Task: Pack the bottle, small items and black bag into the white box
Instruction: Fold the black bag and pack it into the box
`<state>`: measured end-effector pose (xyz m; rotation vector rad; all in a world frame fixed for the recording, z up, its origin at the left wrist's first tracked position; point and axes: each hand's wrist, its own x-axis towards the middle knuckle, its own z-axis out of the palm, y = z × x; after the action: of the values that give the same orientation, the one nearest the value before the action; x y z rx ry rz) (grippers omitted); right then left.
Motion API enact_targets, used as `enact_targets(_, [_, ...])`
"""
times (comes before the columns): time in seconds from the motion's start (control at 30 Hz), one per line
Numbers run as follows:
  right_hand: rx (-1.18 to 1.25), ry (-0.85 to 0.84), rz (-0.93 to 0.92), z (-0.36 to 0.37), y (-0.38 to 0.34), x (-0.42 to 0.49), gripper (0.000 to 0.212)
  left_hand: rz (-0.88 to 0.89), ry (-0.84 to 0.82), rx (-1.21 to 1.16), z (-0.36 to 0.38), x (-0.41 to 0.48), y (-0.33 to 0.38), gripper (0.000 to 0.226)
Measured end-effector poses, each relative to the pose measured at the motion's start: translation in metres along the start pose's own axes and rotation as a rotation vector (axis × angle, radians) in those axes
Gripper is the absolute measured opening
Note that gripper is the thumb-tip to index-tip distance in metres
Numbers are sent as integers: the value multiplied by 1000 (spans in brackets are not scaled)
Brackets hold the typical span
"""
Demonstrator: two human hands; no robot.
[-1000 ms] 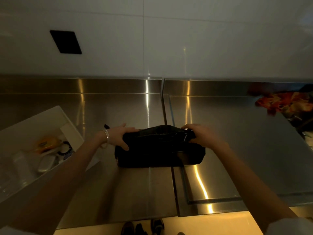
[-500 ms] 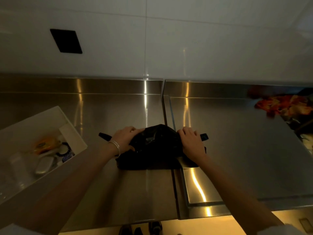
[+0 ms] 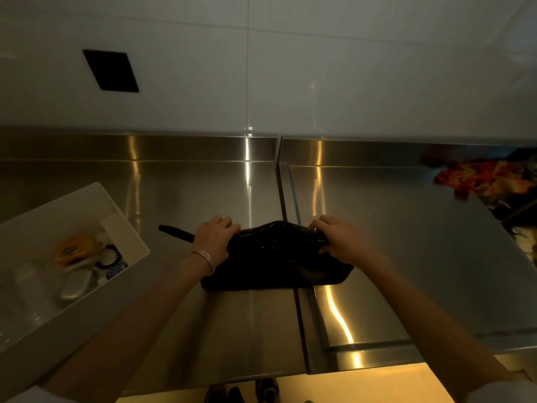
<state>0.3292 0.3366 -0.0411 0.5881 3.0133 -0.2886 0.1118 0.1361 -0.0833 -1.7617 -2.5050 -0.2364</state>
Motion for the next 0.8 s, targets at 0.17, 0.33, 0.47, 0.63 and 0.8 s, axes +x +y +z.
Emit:
enact_targets(0.17, [-192, 287, -11, 34, -15, 5, 44, -30, -63, -58, 4, -9, 10, 40])
enact_targets(0.33, [-280, 483, -52, 53, -27, -6, 63, -189, -379, -426, -9, -35, 11, 99])
enact_targets(0.47, [-278, 437, -85, 55, -28, -9, 81, -156, -347, -68, -5, -45, 37, 96])
enact_targets(0.63, [-222, 249, -121, 76, -29, -33, 92, -147, -50, -165, 12, -48, 46, 56])
enact_targets(0.8, [-199, 161, -100, 57, -18, -8, 81, -258, -68, -257, 3, -38, 48, 41])
